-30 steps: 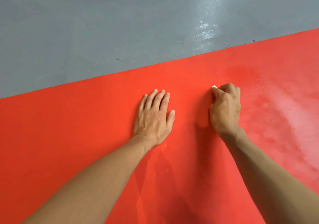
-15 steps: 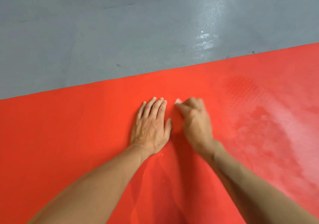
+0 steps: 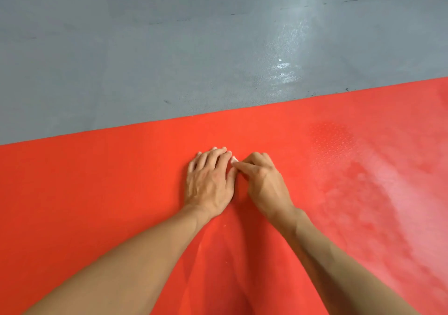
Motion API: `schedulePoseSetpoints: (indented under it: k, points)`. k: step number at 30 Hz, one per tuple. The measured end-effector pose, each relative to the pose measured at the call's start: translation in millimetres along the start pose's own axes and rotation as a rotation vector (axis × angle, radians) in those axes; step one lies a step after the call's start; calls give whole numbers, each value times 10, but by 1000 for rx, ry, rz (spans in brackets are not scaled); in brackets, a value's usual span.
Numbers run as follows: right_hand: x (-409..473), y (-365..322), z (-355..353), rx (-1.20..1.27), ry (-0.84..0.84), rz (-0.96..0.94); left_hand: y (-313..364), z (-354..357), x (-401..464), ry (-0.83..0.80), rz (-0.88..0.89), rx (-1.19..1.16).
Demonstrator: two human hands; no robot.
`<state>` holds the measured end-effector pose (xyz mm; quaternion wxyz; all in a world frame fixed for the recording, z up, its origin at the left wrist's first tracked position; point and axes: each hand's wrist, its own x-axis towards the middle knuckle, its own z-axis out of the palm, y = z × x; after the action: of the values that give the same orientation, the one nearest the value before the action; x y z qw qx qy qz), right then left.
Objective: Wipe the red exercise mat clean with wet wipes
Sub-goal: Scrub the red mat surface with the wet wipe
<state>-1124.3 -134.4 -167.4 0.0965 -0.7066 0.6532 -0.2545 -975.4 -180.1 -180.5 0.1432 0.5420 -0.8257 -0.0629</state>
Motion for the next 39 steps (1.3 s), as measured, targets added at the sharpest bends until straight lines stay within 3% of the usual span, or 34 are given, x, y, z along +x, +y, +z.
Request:
schedulePoseSetpoints:
  k: [6,8,11,12,13,16,17,22,23,27,28,31,33,39]
  points:
    - [264,591,-227,-150,257,558,-29,61,250,-15,88,117]
    - [301,347,-60,-116,252,409,-42,80,237,-63,42,112]
    - [241,119,44,-23,33,-38,-36,77,250,-76,36,107]
    - [306,218,10,-23,9,-87,-49,75,258,-80,38,110]
    - [393,363,-36,-33,37,-40,-58,73,253,-76,37,118]
    - [611,698,-97,-66,244,338,-64,75,259,-80,33,128]
    - [625,629,-47,-76,246,365,-55,66,264,-80,28,126]
    - [490,325,4,-15,-30,-116,-46,63,264,-89,32,115]
    - [555,442,-51,-58,-13,-106,-45,57,262,-89,27,121]
    - [777,725,-102,-143,202,280,-48,50,262,-86,25,123]
    - [767,612,-29,-127,198,253,-56,53,260,-83,25,124]
    - [632,249,104,-28,6,-81,-51,50,269,-89,25,118]
    - [636,310,38,-49,-72,-176,-49,48,266,-89,21,111]
    - [827,582,-44,-175,156,308,-41,77,273,-81,17,126]
